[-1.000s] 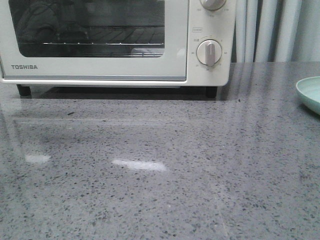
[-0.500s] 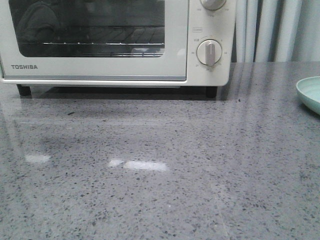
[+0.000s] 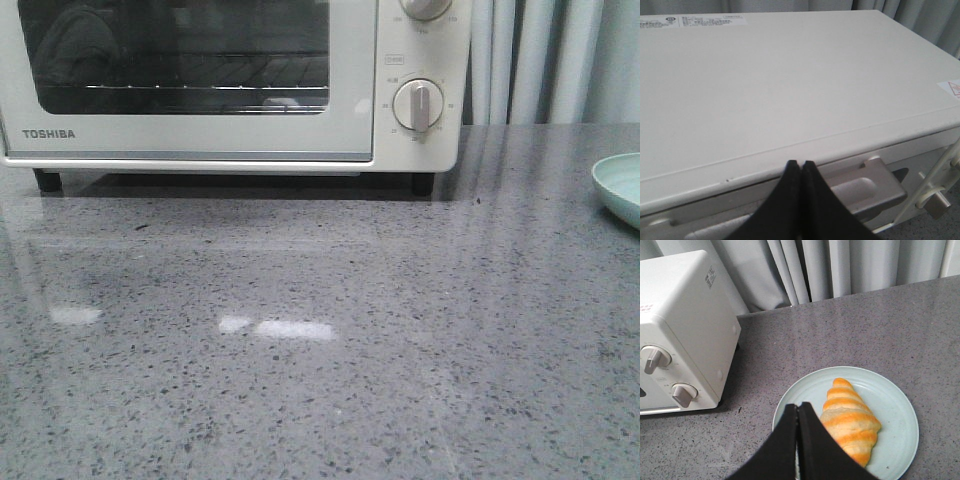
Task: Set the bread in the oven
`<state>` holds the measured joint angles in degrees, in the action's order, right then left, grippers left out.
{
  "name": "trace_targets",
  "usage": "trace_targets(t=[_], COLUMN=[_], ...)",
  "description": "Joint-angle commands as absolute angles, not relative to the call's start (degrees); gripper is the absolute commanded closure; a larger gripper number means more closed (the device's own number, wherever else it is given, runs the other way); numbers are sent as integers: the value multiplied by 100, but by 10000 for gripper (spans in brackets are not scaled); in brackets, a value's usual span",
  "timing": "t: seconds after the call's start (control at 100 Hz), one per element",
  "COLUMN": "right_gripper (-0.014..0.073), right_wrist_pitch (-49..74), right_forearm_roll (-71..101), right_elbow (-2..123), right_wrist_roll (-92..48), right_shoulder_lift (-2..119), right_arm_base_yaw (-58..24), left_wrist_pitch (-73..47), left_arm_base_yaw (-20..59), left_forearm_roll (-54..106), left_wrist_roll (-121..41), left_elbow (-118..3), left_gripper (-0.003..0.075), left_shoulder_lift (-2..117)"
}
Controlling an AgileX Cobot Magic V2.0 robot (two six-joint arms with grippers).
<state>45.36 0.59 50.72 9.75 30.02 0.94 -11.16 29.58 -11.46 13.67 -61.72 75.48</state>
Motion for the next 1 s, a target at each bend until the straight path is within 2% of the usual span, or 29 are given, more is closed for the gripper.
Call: trace_targets(t=[0.0,0.2,0.39,0.63,0.83,0.9,0.99], right_gripper=[662,662,662,662,659,627,506], right_wrist_pitch=[4128,4128,4148,4488,5309,5487,5718], right_forearm_roll=[67,67,67,67,-299,-411,-437], right_elbow=[5265,5265,5265,5265,5265,5265,5265], right_wrist_roll=[903,903,903,903,903,903,903], right_shoulder_lift=[3082,3082,3082,3082,3251,3434,3820], right_arm_base_yaw=[69,69,69,69,69,69,69], left_wrist_pitch=[-1321,-1586,-1443,-1530,-1533,-1576,-1620], left_arm_base_yaw=[2982,2993,3006,3191,3808,3967,4029], left_forearm_roll=[-1148,-1078,-844,-469,-207,-221,-311], left_wrist_roll=[1369,1369,1369,1369,1369,1369,1369], left_elbow=[-6261,-6014,-5287,-4189,-3702,-3685,-3685], left_gripper=[741,741,741,741,741,741,741], left_shoulder_lift=[7535,7444,6807,5205,3611,3130,2733])
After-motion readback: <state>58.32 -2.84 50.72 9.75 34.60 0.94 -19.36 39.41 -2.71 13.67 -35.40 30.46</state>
